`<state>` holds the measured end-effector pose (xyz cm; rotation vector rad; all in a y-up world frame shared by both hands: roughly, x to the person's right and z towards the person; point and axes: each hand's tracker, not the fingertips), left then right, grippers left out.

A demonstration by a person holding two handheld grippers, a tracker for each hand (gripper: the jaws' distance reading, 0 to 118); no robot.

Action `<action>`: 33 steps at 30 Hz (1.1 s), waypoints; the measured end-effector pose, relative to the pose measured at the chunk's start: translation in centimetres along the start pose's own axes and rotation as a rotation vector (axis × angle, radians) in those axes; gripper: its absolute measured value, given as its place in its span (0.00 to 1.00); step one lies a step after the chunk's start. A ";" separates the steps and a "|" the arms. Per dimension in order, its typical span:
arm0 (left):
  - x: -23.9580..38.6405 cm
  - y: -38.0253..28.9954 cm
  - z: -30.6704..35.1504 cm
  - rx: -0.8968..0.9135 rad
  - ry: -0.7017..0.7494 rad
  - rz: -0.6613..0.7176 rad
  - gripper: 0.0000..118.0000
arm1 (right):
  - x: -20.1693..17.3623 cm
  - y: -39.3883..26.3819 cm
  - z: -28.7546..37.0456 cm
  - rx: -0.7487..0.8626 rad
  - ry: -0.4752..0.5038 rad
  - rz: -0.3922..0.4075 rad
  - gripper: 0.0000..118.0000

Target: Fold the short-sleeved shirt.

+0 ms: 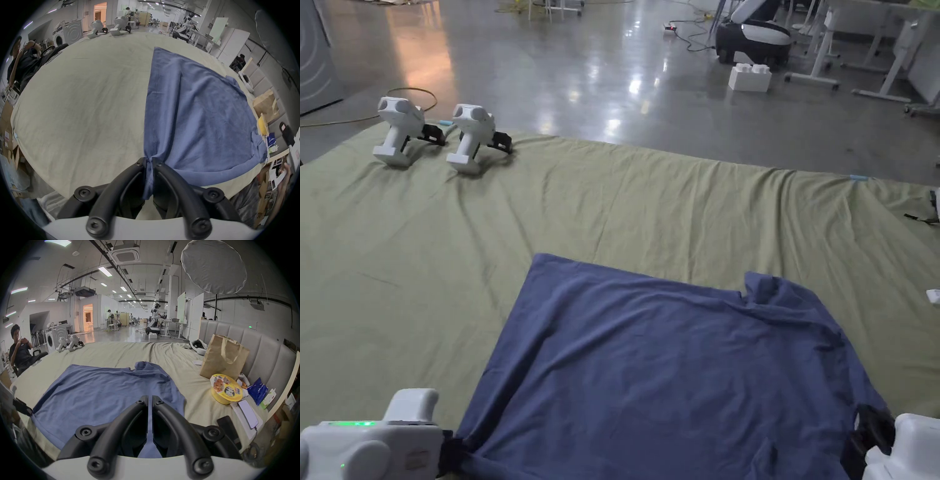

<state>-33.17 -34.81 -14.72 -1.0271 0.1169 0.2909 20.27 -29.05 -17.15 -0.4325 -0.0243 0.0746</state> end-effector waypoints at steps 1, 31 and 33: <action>-0.2 0.0 0.4 0.007 -0.005 0.006 0.08 | 0.5 0.1 0.2 -0.015 -0.012 0.009 0.06; 0.7 -0.6 0.5 0.034 0.023 -0.020 0.08 | 7.0 -8.7 -3.7 -0.565 0.043 -0.021 0.06; 0.6 -0.7 0.6 0.047 0.025 -0.021 0.08 | 6.8 -8.1 -3.1 -0.560 0.051 -0.013 0.05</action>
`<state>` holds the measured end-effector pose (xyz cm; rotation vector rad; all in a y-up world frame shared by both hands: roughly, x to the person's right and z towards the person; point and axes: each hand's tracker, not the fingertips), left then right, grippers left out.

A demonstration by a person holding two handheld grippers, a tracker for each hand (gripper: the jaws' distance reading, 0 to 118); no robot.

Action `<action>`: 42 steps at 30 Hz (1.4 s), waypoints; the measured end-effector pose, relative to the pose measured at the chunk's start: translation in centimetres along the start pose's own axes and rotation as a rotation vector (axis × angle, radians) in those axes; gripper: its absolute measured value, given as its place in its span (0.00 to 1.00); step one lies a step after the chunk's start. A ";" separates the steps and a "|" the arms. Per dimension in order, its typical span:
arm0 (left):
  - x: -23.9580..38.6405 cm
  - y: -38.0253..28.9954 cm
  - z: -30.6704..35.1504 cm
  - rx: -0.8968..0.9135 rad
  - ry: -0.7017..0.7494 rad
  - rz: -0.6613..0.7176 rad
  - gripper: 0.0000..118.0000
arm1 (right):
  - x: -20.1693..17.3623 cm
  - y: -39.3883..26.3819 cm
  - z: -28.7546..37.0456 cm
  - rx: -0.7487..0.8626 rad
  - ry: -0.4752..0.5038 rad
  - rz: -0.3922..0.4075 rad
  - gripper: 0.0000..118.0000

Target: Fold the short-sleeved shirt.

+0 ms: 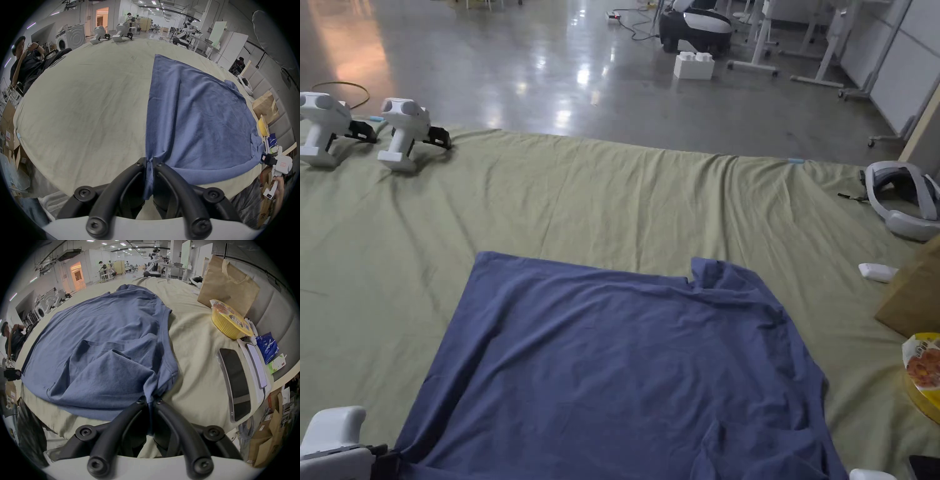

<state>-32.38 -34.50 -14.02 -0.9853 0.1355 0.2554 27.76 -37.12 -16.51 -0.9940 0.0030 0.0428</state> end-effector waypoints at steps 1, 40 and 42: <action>0.0 0.0 0.3 0.020 0.000 0.000 0.08 | -0.2 0.1 0.4 0.010 -0.008 0.018 0.05; 4.9 19.9 -11.3 0.057 0.058 -0.045 0.49 | -2.1 20.7 -10.4 0.109 -0.104 -0.010 0.56; 4.7 19.9 -9.8 0.107 0.002 -0.019 0.58 | -2.4 20.6 -8.6 0.207 -0.082 -0.015 0.59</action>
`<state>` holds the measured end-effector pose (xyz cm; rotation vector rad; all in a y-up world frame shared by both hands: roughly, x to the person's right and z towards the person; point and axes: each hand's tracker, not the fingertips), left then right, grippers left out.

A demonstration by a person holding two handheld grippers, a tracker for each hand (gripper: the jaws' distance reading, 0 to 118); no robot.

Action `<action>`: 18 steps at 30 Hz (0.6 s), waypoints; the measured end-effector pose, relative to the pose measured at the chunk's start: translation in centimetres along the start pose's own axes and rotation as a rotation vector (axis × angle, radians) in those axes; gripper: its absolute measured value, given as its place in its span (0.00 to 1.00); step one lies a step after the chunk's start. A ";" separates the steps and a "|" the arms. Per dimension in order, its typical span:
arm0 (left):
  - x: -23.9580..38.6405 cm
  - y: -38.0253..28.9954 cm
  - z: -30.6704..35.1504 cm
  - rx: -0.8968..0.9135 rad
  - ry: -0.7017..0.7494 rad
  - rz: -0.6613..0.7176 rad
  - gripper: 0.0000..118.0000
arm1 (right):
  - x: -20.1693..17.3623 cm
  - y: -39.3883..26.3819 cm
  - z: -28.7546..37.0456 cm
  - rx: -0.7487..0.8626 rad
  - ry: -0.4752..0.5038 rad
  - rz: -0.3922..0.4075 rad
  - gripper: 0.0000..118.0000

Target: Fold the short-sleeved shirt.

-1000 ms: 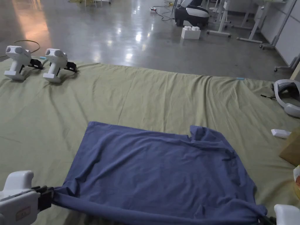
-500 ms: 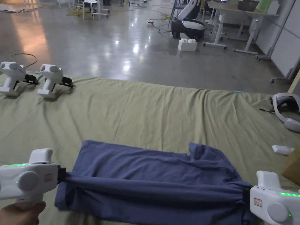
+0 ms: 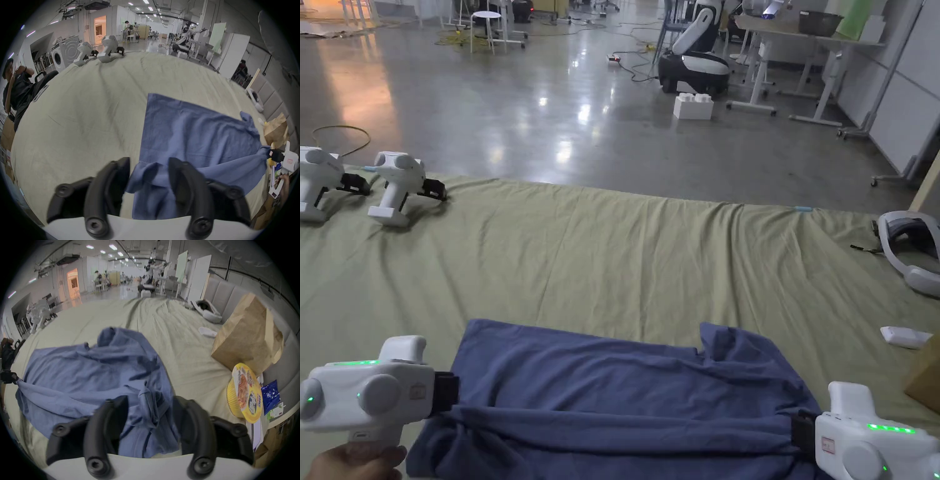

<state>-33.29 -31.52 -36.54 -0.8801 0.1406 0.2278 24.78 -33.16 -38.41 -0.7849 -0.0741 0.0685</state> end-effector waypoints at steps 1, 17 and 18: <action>0.1 0.1 0.7 0.016 -0.014 -0.004 0.58 | -0.3 0.1 1.2 0.042 0.006 -0.002 0.59; 7.7 -8.2 15.4 0.571 -0.003 -0.180 0.56 | -8.1 -2.9 17.1 0.668 0.056 -0.035 0.54; 8.1 -8.8 16.0 0.584 -0.002 -0.180 0.52 | -8.5 -3.3 17.6 0.679 0.060 -0.017 0.47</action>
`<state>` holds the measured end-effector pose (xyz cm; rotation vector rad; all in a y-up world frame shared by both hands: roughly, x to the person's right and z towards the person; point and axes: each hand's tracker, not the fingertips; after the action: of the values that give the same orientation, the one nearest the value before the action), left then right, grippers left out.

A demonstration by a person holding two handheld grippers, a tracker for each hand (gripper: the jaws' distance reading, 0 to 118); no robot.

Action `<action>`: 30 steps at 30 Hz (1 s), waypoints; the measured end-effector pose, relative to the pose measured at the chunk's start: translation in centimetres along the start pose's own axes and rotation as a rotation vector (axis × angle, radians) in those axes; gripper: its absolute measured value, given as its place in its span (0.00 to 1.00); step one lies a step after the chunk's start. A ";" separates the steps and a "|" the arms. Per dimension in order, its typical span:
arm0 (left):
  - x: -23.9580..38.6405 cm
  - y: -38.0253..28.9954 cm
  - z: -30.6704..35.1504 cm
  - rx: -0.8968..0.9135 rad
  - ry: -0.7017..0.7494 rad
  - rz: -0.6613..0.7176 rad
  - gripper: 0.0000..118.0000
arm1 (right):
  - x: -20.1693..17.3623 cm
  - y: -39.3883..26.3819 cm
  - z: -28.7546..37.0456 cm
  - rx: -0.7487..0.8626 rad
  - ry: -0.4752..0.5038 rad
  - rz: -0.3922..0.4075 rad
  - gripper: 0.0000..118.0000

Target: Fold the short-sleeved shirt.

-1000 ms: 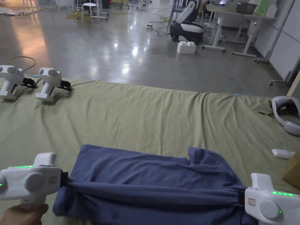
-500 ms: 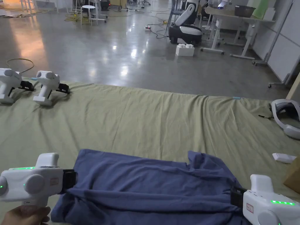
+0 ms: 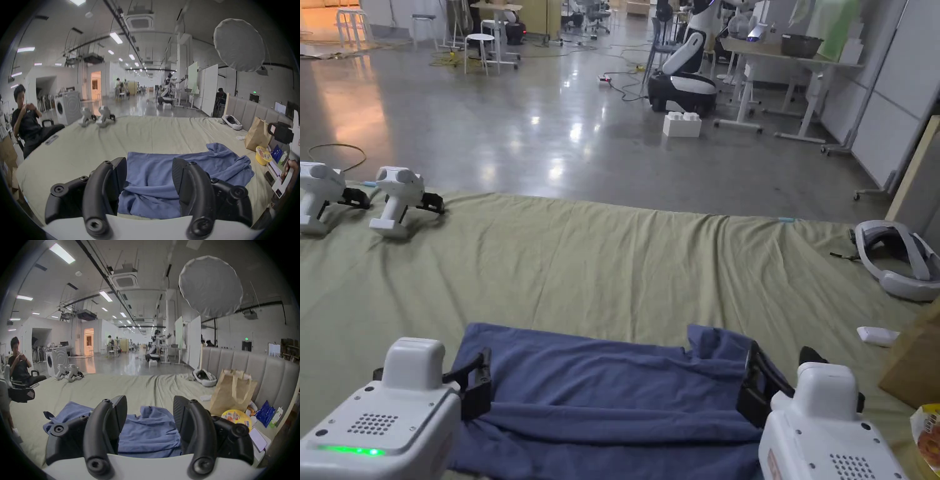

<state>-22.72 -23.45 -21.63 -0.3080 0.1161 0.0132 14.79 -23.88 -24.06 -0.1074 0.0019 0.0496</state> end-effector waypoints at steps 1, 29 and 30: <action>0.3 -0.1 0.7 0.018 -0.004 0.003 0.44 | -0.4 0.0 0.6 0.013 -0.001 0.008 0.32; -10.7 -4.9 -9.3 -0.517 0.024 0.203 0.02 | 1.1 -4.0 2.0 -0.094 -0.045 0.003 0.04; -11.1 -5.0 -10.3 -0.555 0.018 0.218 0.06 | 1.2 -4.2 1.9 -0.101 -0.047 0.002 0.04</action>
<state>-34.78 -31.26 -28.58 -0.8484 0.1633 0.2625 16.24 -27.74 -21.71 -0.2068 -0.0474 0.0545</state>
